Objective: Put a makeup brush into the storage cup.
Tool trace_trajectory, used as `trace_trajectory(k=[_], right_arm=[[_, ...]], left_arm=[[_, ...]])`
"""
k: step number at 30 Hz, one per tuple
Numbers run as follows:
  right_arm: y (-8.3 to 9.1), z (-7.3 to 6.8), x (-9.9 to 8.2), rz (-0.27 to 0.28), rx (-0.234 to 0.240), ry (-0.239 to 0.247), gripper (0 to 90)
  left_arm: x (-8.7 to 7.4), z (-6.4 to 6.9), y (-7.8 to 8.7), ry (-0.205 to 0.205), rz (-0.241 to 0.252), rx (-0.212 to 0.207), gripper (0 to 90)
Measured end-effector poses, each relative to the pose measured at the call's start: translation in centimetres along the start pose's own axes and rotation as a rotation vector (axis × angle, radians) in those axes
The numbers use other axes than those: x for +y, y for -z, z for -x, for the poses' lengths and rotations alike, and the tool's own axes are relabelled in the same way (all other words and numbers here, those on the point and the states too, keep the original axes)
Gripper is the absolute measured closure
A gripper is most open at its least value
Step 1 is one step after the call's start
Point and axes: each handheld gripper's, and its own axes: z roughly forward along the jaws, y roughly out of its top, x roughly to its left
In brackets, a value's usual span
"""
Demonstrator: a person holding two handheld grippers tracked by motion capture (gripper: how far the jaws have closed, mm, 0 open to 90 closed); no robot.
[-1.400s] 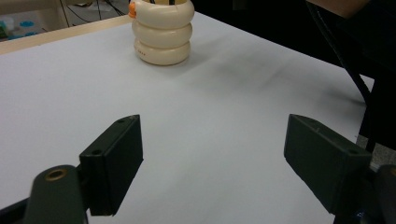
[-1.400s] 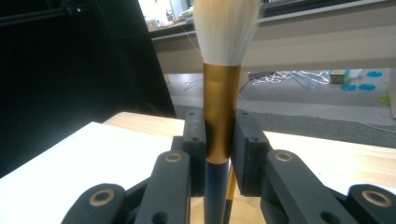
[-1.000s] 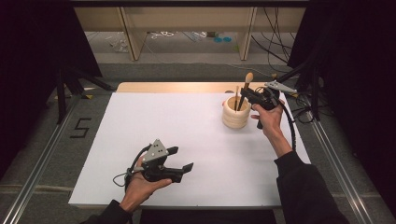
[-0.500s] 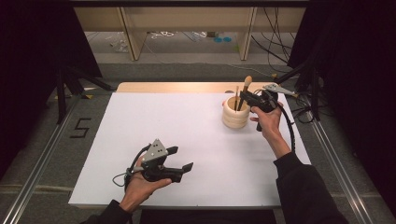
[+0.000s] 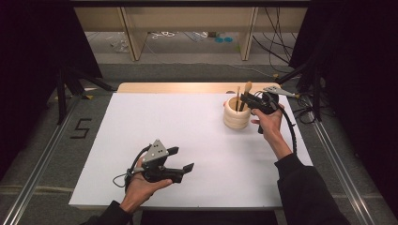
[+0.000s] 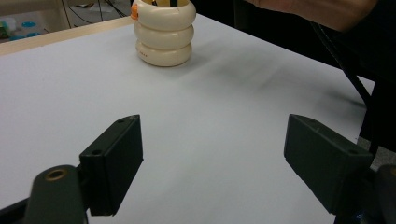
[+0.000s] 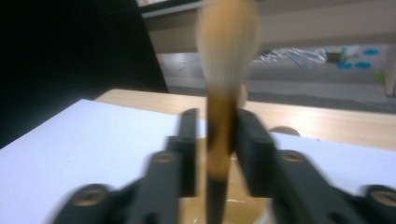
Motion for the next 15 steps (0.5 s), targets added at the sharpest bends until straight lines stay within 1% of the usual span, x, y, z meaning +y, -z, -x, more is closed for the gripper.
trace_trajectory(k=[1,3,4,6,7,8,9,10,11,12,13,15], right_arm=[[0.1,-0.1,0.1,-0.023,-0.021,-0.018,55.7],[0.3,-0.1,0.3,-0.013,-0.056,-0.046,44.9],[0.4,0.0,0.4,-0.008,-0.058,-0.044,40.2],[0.7,0.0,0.6,0.001,-0.069,-0.059,35.0],[0.9,0.0,0.8,-0.002,-0.074,-0.071,32.7],[0.9,0.0,0.8,-0.002,-0.074,-0.071,32.7],[1.3,0.0,1.0,0.002,-0.084,-0.073,30.6],[1.4,0.1,1.0,0.013,-0.079,-0.064,29.6],[1.5,0.1,1.1,0.012,-0.089,-0.068,28.8],[1.6,0.0,1.2,0.010,-0.080,-0.075,28.8],[1.8,-0.1,1.2,0.011,-0.074,-0.072,28.3],[2.0,-0.3,1.4,0.008,-0.075,-0.068,27.4]], left_arm=[[0.0,0.0,0.0,0.000,-0.001,0.000,19.6],[0.0,0.0,0.0,-0.001,-0.002,0.000,19.6],[0.0,0.0,0.0,-0.001,-0.002,0.000,19.6],[-0.1,0.0,0.0,0.014,-0.001,-0.002,19.6],[-0.1,0.1,0.0,0.022,-0.001,-0.001,19.6],[-0.1,0.1,0.0,0.022,-0.001,-0.001,19.6],[-0.1,0.1,0.0,0.033,-0.001,0.001,19.6],[-0.1,0.1,0.0,0.031,0.000,0.001,19.6],[-0.1,0.1,0.0,0.033,0.000,0.002,19.6],[-0.1,0.1,0.0,0.031,-0.001,0.003,19.6],[-0.1,0.1,0.0,0.030,-0.001,0.002,19.6],[-0.1,0.1,0.0,0.029,-0.002,0.003,19.6]])
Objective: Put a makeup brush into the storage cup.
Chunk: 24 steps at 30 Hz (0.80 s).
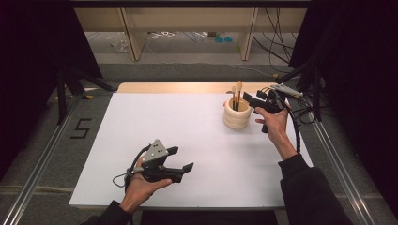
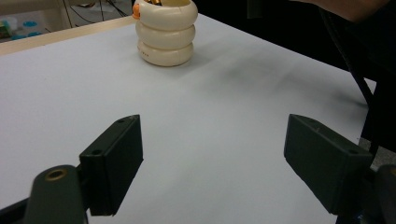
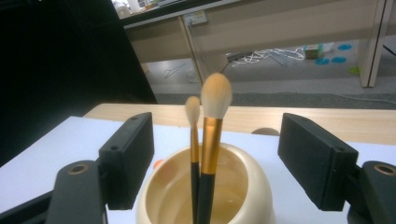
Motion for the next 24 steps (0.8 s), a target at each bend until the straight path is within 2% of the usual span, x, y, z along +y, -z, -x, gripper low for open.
trace_trajectory(k=[2,7,8,10,12,14,15,18,19,20,24], right_arm=[[0.1,-0.2,0.1,0.006,-0.004,0.022,25.4],[0.5,-0.9,0.2,0.011,0.017,0.022,23.9],[0.7,-1.1,0.2,-0.004,0.012,0.023,23.7],[0.7,-1.2,0.2,0.009,0.023,0.026,23.2],[1.0,-1.4,0.2,-0.006,0.019,0.029,23.0],[1.1,-1.6,0.2,0.010,0.035,0.036,22.9],[1.3,-1.7,0.2,-0.010,0.028,0.036,22.9],[1.4,-2.0,0.1,0.008,0.043,0.052,23.0],[1.7,-2.2,0.1,-0.013,0.040,0.046,23.0],[1.7,-2.2,0.0,-0.012,0.039,0.055,23.0],[2.0,-2.6,-0.2,-0.017,0.050,0.069,23.0]], left_arm=[[0.0,0.0,0.0,0.004,0.002,0.000,19.6],[0.0,-0.1,0.1,-0.006,0.004,0.001,19.6],[0.0,-0.1,0.1,-0.006,0.004,0.001,19.6],[0.0,-0.1,0.1,-0.009,0.005,0.003,19.6],[0.0,-0.2,0.1,-0.013,0.005,0.005,19.6],[0.1,-0.2,0.1,-0.018,0.006,0.005,19.6],[0.1,-0.3,0.1,-0.022,0.008,0.004,19.6],[0.1,-0.3,0.1,-0.024,0.008,0.005,19.6],[0.1,-0.6,0.1,-0.059,0.012,-0.006,19.6],[0.1,-0.3,0.1,-0.022,0.006,0.008,19.6],[0.1,-0.3,0.1,-0.021,0.009,0.004,19.6]])
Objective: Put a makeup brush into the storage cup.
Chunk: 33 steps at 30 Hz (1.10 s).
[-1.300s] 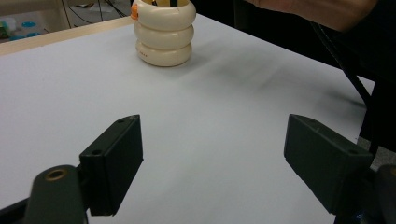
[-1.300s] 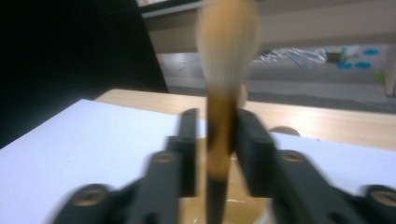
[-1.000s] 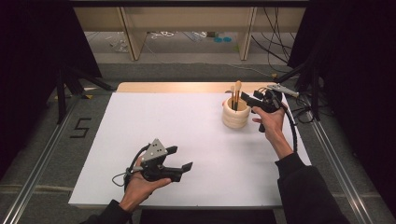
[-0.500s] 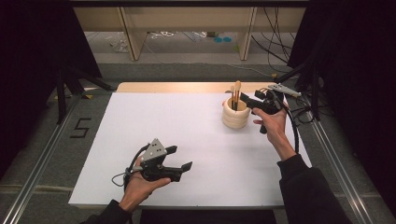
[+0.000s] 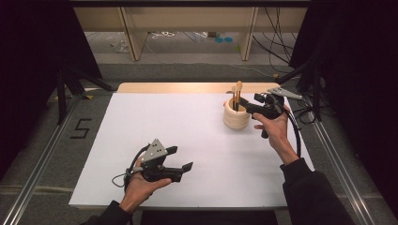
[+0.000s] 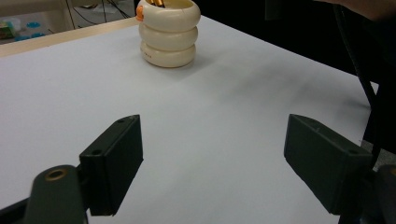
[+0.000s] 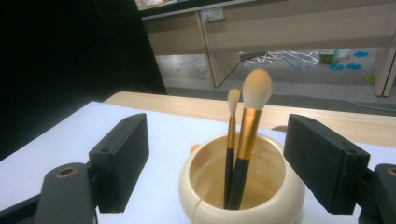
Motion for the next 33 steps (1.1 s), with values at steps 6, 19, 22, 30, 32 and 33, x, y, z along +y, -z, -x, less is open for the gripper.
trace_trajectory(k=[6,19,22,30,32,33], right_arm=[[0.4,-0.6,-0.3,-0.005,0.007,0.026,21.8],[1.7,-1.7,-1.0,-0.014,0.044,0.049,20.6],[2.0,-2.0,-1.2,-0.017,0.048,0.063,20.7],[2.7,-2.8,-2.0,-0.024,0.063,0.070,20.9],[2.8,-3.0,-2.3,-0.024,0.077,0.065,20.6],[2.9,-3.1,-2.3,-0.043,0.071,0.065,20.4]], left_arm=[[0.0,0.0,0.1,0.011,-0.002,0.003,19.6],[0.0,0.0,0.2,0.004,0.000,0.008,19.6],[0.0,0.0,0.1,0.013,-0.001,0.008,19.5],[0.0,0.0,0.0,0.001,-0.001,0.002,19.5],[0.0,0.0,0.0,0.002,0.000,0.001,19.6],[0.0,0.0,0.0,0.005,0.000,0.000,19.5]])
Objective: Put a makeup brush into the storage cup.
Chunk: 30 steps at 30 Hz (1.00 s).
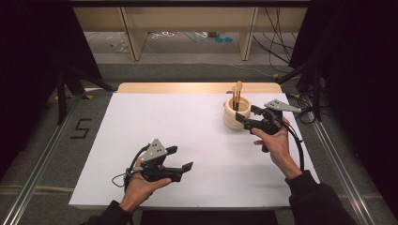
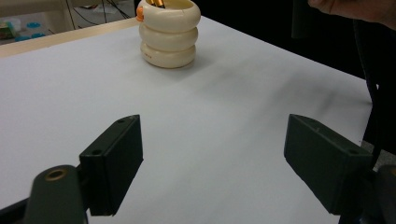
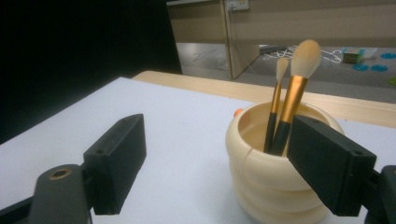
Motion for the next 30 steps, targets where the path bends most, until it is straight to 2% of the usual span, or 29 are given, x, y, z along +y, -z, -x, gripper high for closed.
trace_trajectory(k=[2,3,4,5,6,12,14,15,20,27,29,30], right_arm=[[0.1,-0.1,-0.3,0.013,0.010,-0.001,20.5],[0.2,-0.1,-0.3,0.003,0.006,0.010,20.4],[0.3,-0.3,-0.4,-0.004,0.013,0.000,20.4],[0.3,-0.3,-0.5,0.010,0.015,0.013,20.4],[0.5,-0.5,-0.5,-0.005,0.018,0.000,20.4],[1.1,-0.9,-0.8,0.008,0.032,0.016,20.4],[1.3,-1.1,-0.9,0.012,0.045,0.006,20.4],[1.4,-1.1,-0.9,0.004,0.035,0.015,20.4],[1.8,-1.4,-1.4,0.002,0.042,0.020,20.3],[2.2,-1.8,-2.3,-0.018,0.073,0.011,19.8],[2.3,-2.1,-2.5,-0.026,0.058,0.016,19.0],[2.4,-2.2,-2.6,-0.025,0.069,0.016,18.8]], left_arm=[[0.0,0.0,0.0,0.000,0.000,0.000,19.5],[0.0,0.0,0.0,-0.002,0.001,0.000,19.5],[0.0,0.0,0.0,-0.005,0.001,0.000,19.5],[0.0,0.0,0.0,-0.002,0.001,0.000,19.5],[0.0,0.0,0.0,-0.002,0.001,0.000,19.5],[0.0,0.0,0.0,-0.008,0.001,0.002,19.5],[0.0,0.0,0.0,-0.005,0.001,0.001,19.6],[0.0,0.0,0.0,-0.006,0.001,0.002,19.5],[0.0,0.0,0.0,-0.008,0.001,0.002,19.6],[0.0,0.0,0.0,-0.011,0.001,0.002,19.5],[0.1,0.0,0.0,-0.011,0.001,0.003,19.6],[0.1,0.0,0.0,-0.011,0.001,0.003,19.5]])
